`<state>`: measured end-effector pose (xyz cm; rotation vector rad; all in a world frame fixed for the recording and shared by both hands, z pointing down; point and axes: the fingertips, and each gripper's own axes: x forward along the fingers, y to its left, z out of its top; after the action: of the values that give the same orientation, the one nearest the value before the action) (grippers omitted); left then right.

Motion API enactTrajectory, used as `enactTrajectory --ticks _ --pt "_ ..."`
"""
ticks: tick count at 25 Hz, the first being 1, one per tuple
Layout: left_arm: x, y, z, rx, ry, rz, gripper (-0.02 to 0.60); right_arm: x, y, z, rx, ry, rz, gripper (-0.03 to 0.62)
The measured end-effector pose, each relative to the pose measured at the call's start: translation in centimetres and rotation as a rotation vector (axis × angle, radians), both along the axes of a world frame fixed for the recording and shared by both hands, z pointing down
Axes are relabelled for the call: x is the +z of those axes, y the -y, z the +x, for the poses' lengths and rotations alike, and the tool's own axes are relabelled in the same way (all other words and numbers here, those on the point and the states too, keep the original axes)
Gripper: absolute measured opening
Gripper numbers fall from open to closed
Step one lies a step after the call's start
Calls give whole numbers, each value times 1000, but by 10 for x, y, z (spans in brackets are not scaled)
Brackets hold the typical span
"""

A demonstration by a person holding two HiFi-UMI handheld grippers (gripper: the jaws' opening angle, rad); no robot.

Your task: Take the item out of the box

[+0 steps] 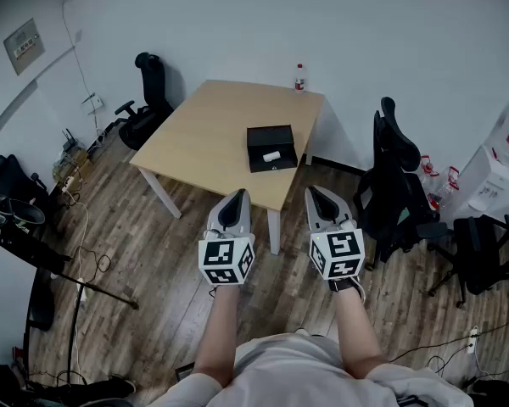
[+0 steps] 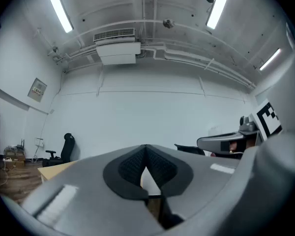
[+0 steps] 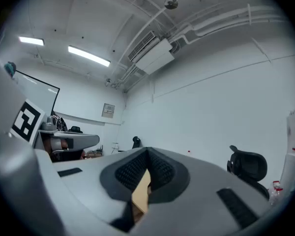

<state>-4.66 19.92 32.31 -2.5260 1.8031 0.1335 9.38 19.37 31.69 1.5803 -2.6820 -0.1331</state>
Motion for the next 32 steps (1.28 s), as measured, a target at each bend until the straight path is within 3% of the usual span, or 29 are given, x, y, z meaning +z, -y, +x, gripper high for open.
enactTrajectory --ticks 13,23,32 --pt "-6 -5 18 -15 22 15 6 -4 0 16 -21 42 21 12" --pt "-1 -6 55 -45 2 10 6 -1 -3 60 -43 95 12 12" --pt "35 -21 76 -64 43 -53 6 35 -7 74 -74 140 -50 12"
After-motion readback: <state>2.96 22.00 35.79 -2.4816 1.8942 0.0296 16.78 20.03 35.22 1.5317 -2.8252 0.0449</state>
